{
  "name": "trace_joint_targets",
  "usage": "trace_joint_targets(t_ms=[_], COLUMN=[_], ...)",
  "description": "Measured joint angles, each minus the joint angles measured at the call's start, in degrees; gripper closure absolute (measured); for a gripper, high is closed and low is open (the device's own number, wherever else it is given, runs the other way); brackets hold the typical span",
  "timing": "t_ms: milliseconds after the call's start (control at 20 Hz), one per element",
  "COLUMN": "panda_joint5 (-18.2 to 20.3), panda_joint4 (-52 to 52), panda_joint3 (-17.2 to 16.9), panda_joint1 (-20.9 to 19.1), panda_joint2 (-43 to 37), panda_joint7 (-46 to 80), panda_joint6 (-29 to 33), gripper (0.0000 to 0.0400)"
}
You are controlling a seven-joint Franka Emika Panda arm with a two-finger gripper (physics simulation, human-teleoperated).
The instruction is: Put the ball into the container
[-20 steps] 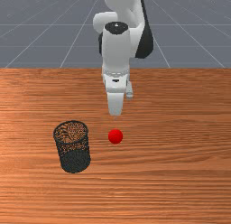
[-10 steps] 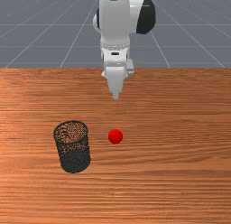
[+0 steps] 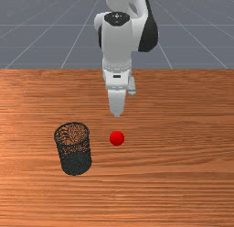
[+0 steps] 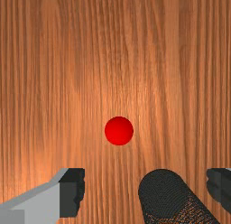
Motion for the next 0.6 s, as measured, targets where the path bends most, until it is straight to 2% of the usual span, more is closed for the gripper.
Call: trace_joint_targets(t_ms=[100, 350, 500, 550, 600], panda_joint5=[0.0, 0.0, 0.0, 0.0, 0.0], panda_joint4=[-1.7, -2.5, -2.3, 0.1, -0.8], panda_joint3=[0.0, 0.0, 0.0, 0.0, 0.0], panda_joint1=[0.0, 0.0, 0.0, 0.1, 0.1], panda_joint2=[0.7, 2.6, 2.2, 3.5, 3.4], panda_joint7=[0.0, 0.0, 0.1, 0.1, 0.1], panda_joint6=[3.2, 5.1, 4.3, 1.0, 2.7], gripper=[0.0000, 0.0000, 0.0000, 0.0000, 0.0000])
